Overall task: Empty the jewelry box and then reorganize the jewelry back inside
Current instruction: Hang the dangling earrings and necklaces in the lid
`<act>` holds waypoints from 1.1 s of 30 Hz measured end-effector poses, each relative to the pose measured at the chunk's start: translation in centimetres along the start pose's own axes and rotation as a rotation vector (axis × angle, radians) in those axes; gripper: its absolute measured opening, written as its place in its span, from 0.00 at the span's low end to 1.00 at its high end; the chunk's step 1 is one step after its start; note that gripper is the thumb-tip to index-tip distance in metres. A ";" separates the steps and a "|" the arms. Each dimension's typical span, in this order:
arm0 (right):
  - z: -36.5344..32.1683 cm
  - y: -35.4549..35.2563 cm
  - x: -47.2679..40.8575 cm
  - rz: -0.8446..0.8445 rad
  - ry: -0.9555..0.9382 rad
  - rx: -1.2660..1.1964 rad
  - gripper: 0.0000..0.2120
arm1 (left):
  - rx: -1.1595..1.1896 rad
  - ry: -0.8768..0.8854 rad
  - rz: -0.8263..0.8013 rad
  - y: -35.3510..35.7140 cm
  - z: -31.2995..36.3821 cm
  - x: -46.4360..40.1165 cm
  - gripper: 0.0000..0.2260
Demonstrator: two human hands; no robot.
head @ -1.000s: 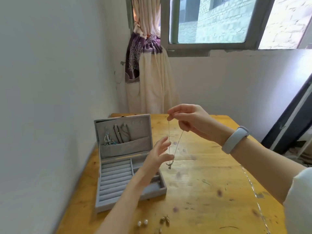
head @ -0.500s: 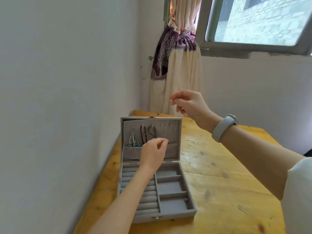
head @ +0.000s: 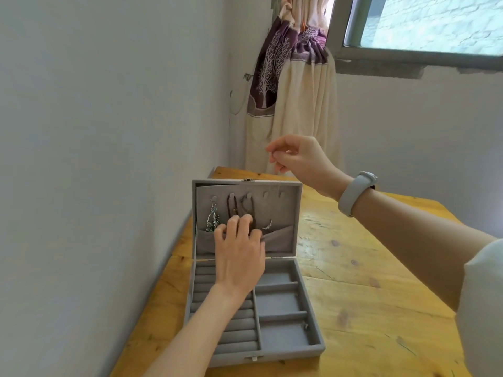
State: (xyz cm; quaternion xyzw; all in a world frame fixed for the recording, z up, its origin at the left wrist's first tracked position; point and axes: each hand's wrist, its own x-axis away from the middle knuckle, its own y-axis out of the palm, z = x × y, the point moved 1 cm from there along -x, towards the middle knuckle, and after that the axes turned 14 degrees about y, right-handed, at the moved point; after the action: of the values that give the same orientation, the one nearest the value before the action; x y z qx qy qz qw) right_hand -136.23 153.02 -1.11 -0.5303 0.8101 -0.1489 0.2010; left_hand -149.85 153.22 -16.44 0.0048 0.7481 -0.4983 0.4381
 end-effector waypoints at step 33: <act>8.8 3.3 0.7 0.547 -0.609 0.865 0.06 | 0.082 0.041 -0.056 -0.4 -0.1 1.5 0.17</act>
State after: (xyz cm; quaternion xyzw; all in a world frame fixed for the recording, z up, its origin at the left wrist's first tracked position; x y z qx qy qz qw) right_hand -134.85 153.45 -10.37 -0.1913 0.6891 -0.2493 0.6530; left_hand -151.00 152.51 -17.11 0.0121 0.7360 -0.5402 0.4079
